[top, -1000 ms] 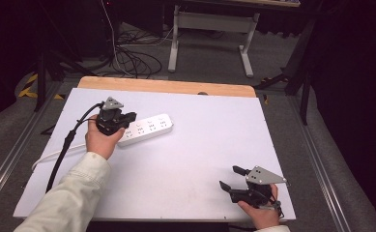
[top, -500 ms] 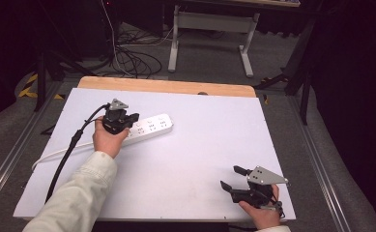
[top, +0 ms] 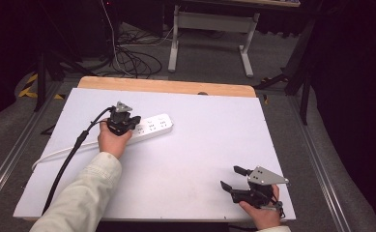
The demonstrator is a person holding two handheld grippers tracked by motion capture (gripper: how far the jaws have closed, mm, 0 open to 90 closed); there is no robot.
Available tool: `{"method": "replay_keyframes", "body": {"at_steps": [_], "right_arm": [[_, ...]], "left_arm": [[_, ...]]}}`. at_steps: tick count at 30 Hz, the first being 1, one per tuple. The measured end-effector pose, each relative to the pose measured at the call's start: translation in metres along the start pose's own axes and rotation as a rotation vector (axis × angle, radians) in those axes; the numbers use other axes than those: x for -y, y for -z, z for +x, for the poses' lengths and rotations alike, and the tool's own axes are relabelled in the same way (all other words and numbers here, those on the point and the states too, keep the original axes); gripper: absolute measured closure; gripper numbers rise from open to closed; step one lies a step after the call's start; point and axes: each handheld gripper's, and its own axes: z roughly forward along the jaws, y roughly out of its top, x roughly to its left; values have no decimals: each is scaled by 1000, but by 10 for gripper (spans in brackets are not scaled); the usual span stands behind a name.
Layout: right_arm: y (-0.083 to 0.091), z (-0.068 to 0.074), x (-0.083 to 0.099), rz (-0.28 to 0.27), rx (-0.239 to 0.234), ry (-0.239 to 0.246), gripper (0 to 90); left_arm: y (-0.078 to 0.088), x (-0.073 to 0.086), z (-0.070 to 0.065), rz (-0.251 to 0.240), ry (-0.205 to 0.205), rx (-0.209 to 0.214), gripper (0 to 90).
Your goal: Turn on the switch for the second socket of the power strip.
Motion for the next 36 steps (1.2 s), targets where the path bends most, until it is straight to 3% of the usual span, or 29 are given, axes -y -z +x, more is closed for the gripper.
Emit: {"method": "replay_keyframes", "body": {"at_steps": [10,29,36], "right_arm": [[0,0,0,1,-2,-1,273],[0,1,0,2,-5,2,273],[-1,1,0,3,-8,4,273]], "left_arm": [[-7,4,0,22,-8,-13,898],[-6,3,-2,43,-35,-56,899],[-6,3,-1,47,-28,-54,899]]}}
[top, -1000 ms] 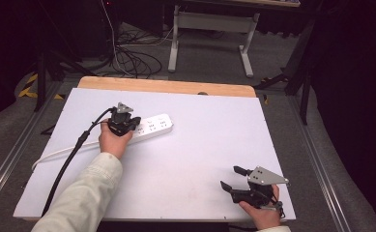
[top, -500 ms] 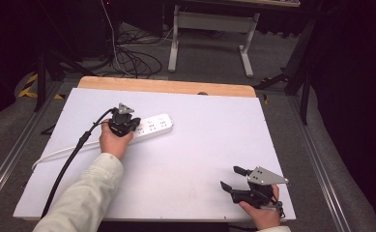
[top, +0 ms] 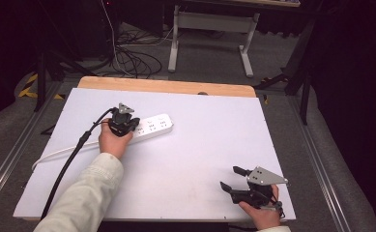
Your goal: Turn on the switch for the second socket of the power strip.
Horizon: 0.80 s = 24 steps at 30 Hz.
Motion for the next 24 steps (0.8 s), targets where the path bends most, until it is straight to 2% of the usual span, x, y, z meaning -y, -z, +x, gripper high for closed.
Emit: {"method": "replay_keyframes", "body": {"at_steps": [6,15,19,24], "right_arm": [[0,0,0,0,2,2,273],[0,-1,0,0,1,-2,273],[0,0,0,1,0,-2,273],[0,0,0,0,1,-2,273]], "left_arm": [[0,0,1,0,-6,10,898],[-2,2,-2,-9,-42,-15,898],[-2,2,-2,-6,-30,-14,899],[-3,2,-3,-7,-57,-26,899]]}}
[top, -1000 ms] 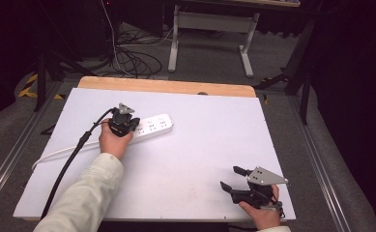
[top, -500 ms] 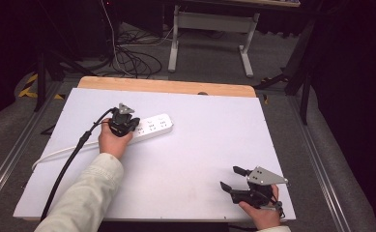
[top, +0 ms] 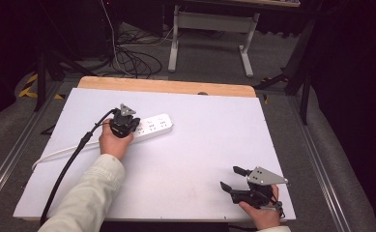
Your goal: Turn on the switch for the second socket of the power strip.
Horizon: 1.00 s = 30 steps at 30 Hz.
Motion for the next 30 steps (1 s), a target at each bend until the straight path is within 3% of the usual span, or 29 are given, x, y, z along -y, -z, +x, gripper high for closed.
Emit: {"method": "replay_keyframes", "body": {"at_steps": [22,26,30], "right_arm": [[0,0,0,2,1,-1,273],[0,0,0,1,1,-1,273],[0,0,1,3,1,1,273]], "left_arm": [[-1,-1,2,6,15,24,899],[-1,-1,0,8,-7,4,900],[-1,-1,2,14,11,24,900]]}}
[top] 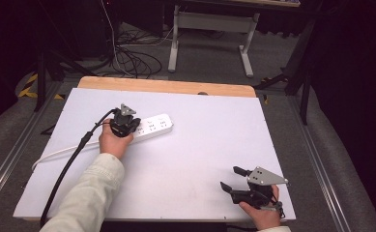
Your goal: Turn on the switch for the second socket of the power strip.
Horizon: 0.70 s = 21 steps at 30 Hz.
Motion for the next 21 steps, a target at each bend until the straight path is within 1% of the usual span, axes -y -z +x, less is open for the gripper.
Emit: {"method": "replay_keyframes", "body": {"at_steps": [1,2,3,4,5,6,7,8,9,10,11,12,13,14,17,18,19,20,21], "right_arm": [[0,0,0,1,1,-1,273],[0,0,0,0,0,-3,273],[0,0,0,0,0,-3,273],[0,0,0,0,0,-3,273],[0,0,0,2,-1,-3,273],[0,0,0,2,0,0,273],[0,0,0,2,0,1,273],[0,0,0,2,1,1,273],[0,0,0,1,1,1,273],[0,0,0,1,2,-1,273],[0,0,0,2,2,-3,273],[0,0,0,2,2,-2,273],[0,0,0,2,2,-2,273],[1,0,0,-2,4,-3,273],[1,0,0,-1,11,-5,273],[1,0,0,-1,11,-5,273],[1,0,0,-1,11,-6,273],[1,1,0,-1,12,-4,273],[1,1,0,-1,12,-4,273]], "left_arm": [[0,0,0,-1,1,-3,900],[-1,0,-1,0,7,6,900],[-1,0,-1,0,7,6,900],[-1,-1,-2,-1,9,18,900],[-1,-1,-3,0,8,14,900],[-1,0,-3,0,15,12,900],[-2,0,-4,-5,-2,5,900],[-1,0,-4,-6,-8,2,900],[-1,0,-4,-6,0,7,900],[-1,-1,-3,-5,0,5,900],[0,-2,-2,-10,25,18,900],[1,-2,-1,-10,38,36,900],[1,-2,-1,-10,38,36,900],[4,-3,0,-5,50,30,898],[6,-4,1,-2,47,30,883],[9,-5,0,-7,38,25,883],[12,-6,0,-14,35,29,875],[19,-8,1,-30,38,37,871],[19,-8,1,-30,38,37,867]]}}
